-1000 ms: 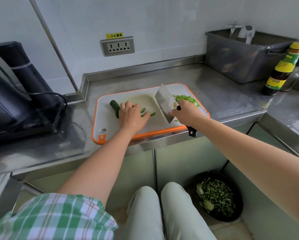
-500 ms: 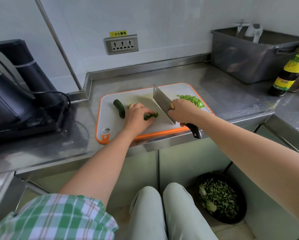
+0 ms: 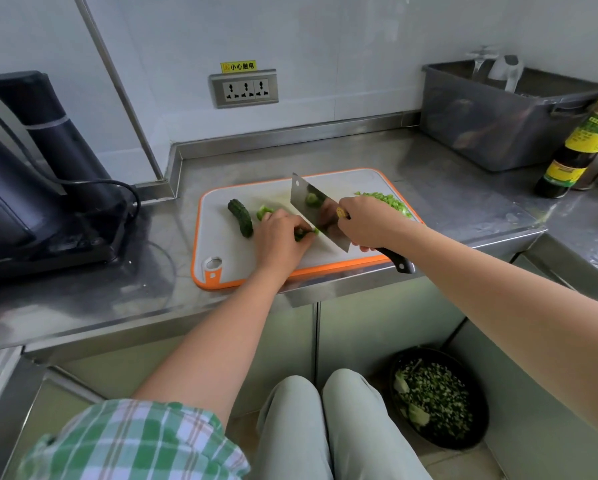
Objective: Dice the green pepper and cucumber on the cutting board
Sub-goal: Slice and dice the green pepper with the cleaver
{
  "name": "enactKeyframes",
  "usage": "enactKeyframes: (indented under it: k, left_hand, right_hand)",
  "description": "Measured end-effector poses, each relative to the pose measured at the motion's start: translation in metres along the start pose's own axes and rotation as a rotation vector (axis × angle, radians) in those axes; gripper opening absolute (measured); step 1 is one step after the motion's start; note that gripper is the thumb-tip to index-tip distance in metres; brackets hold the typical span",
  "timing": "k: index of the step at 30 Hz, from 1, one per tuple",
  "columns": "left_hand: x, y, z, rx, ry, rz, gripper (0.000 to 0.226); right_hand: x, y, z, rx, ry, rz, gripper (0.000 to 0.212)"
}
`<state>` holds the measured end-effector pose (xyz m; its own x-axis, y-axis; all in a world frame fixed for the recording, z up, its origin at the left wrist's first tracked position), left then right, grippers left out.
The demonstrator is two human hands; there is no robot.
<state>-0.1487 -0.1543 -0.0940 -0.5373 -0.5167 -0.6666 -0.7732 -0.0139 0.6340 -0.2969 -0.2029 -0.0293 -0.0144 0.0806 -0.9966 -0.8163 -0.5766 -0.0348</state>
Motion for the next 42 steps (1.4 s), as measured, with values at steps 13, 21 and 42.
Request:
enactKeyframes:
  k: [13,21,42]
  left_hand:
    - [-0.001,-0.002,0.004,0.029,0.036,0.081,0.012]
    - [-0.002,-0.002,0.006,0.051,0.049,0.124,0.013]
    - [0.0,-0.005,0.003,0.011,0.036,0.131,0.005]
  right_hand:
    - [-0.013,-0.01,-0.006,-0.006,0.114,0.033,0.01]
    - [-0.009,-0.017,-0.009,-0.026,0.071,0.17,0.006]
    - [-0.006,-0.017,-0.006,-0.032,-0.058,0.003,0.019]
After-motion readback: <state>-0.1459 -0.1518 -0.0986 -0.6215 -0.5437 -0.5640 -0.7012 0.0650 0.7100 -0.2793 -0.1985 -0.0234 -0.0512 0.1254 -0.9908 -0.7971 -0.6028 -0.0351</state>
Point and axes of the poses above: each hand's wrist, its own z-axis away from the middle knuckle, its own x-axis out of the palm, y = z × x, the point moved 3 cm from there along -z, towards the middle knuckle, and after that the axes turned 14 degrees about z, right-handed, at the moved point
